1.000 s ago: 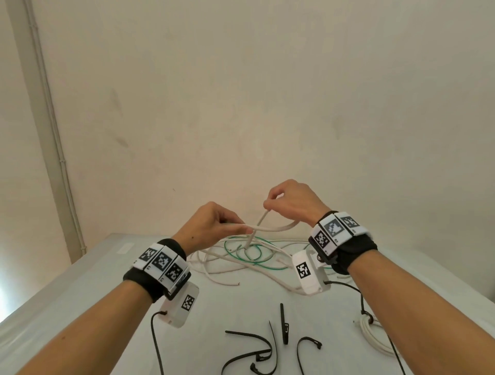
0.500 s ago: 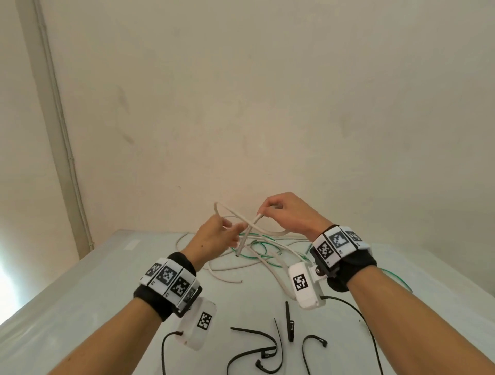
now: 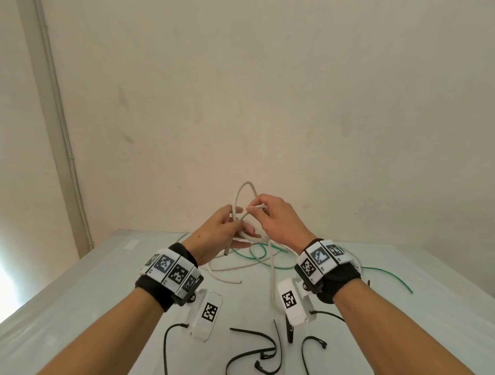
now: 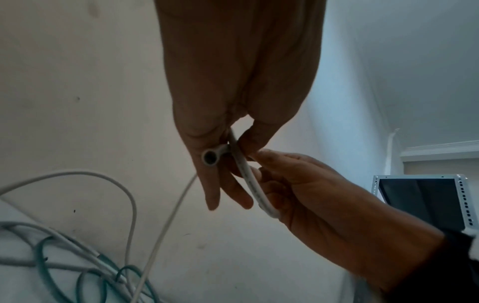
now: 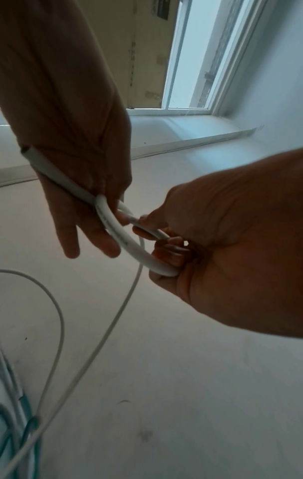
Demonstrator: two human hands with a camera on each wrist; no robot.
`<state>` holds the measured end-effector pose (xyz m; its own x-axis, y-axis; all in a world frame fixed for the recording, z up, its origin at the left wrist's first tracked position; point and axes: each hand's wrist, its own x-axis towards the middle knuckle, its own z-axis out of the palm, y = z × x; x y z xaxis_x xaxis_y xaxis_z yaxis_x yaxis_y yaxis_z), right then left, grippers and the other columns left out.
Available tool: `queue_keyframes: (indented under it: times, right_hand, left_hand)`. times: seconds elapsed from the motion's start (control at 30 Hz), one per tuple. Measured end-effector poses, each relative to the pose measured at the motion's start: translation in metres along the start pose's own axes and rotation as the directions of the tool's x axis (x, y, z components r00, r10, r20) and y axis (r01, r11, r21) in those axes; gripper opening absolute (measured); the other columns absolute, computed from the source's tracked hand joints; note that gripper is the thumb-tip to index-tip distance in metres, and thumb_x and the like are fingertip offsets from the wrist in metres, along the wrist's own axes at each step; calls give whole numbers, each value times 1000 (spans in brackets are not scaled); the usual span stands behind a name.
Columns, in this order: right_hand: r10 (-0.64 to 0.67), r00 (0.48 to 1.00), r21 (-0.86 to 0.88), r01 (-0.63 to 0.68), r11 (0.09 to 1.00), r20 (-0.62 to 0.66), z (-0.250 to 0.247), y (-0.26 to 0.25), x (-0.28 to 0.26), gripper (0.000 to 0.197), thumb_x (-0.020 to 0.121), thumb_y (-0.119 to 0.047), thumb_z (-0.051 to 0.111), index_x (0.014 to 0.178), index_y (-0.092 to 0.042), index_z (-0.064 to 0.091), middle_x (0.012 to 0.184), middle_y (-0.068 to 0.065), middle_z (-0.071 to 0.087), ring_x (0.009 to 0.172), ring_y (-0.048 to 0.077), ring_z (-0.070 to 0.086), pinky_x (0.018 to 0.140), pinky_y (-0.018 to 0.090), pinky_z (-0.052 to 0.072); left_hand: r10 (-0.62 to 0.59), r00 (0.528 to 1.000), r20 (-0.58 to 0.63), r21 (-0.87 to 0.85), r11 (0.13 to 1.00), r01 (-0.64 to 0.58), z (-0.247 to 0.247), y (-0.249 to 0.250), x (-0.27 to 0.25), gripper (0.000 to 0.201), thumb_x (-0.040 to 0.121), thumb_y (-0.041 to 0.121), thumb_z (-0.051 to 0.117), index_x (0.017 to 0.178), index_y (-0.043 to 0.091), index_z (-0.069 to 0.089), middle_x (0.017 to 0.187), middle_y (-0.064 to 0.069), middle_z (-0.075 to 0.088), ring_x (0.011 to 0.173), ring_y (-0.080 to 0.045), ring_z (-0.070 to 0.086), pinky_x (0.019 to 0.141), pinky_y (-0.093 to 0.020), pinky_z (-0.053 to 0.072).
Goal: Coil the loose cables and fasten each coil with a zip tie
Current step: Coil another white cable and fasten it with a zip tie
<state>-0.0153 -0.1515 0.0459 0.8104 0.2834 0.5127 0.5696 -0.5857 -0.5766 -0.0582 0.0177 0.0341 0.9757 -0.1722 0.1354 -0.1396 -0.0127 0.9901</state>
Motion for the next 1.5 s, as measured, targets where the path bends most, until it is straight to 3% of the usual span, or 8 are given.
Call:
queue_keyframes:
  times: [0.23, 0.5, 0.63, 0.77, 1.0, 1.17, 1.37, 1.5]
  right_hand:
    - [2, 998, 119, 5, 993, -56, -4, -10, 6, 15, 99, -30, 66, 104, -19, 57, 63, -11, 52, 50, 3, 45, 54, 20, 35]
    - [-9, 1000, 167, 14, 986, -30, -7, -16, 5, 15, 104, -25, 58, 114, -18, 50, 52, -19, 57, 51, 0, 45, 59, 22, 35]
    - [-48, 997, 170, 57, 984, -53, -9, -21, 5, 10, 104, -24, 57, 112, -18, 52, 62, -8, 48, 49, 5, 40, 55, 23, 36]
    - [-54, 995, 187, 69, 980, -85, -12, -23, 8, 13, 101, -24, 62, 110, -19, 54, 62, -5, 44, 54, 6, 41, 56, 18, 36]
    - [59, 993, 361, -19, 932, -101, -10, -15, 17, 17, 94, -29, 72, 103, -27, 58, 76, 3, 53, 62, 13, 46, 65, 32, 40]
    - [56, 996, 336, -31, 941, -66, -7, -11, 14, 19, 96, -27, 70, 110, -28, 57, 73, 1, 52, 58, 4, 46, 63, 24, 38]
    - [14, 1000, 250, -12, 968, -5, -7, -17, 14, 33, 102, -25, 57, 132, -36, 53, 74, -3, 49, 62, 8, 50, 67, 29, 43]
    - [-3, 998, 168, -7, 986, 61, -14, -25, 9, 50, 101, -18, 47, 146, -39, 45, 81, -6, 49, 70, 15, 51, 71, 29, 45]
  left_hand:
    - [49, 999, -8, -263, 964, -49, 5, 0, 0, 42, 101, -13, 34, 140, -7, 47, 76, -5, 55, 67, -14, 56, 70, -26, 58]
    - [-24, 995, -97, -416, 909, -19, 15, 12, 5, 36, 96, 13, 28, 107, -2, 59, 62, 0, 33, 50, -13, 32, 82, -46, 57]
    - [-1, 980, -199, -81, 997, -15, 18, 16, 13, 57, 111, 46, 29, 88, 4, 59, 56, 5, 37, 46, -11, 40, 72, -38, 55]
    - [30, 986, -167, 14, 1000, -28, 11, 16, 19, 54, 112, 37, 32, 76, 5, 57, 51, 4, 38, 45, -13, 44, 101, -57, 51]
    - [15, 1000, -22, -56, 998, -17, 4, 21, 10, 48, 113, 29, 26, 112, -1, 64, 59, -2, 31, 50, -17, 39, 79, -40, 62]
    - [53, 998, -38, -38, 998, -55, 1, 10, 4, 40, 113, 32, 33, 129, 13, 65, 62, 4, 33, 52, -13, 38, 65, -30, 42]
    - [125, 967, -220, 67, 991, -113, 11, 19, 7, 34, 104, 20, 39, 74, 9, 51, 52, 9, 33, 45, -10, 32, 75, -52, 62]
    - [209, 924, -320, 185, 970, -155, 11, 31, 12, 34, 99, 21, 42, 67, 12, 48, 58, 3, 39, 48, -16, 36, 54, -37, 55]
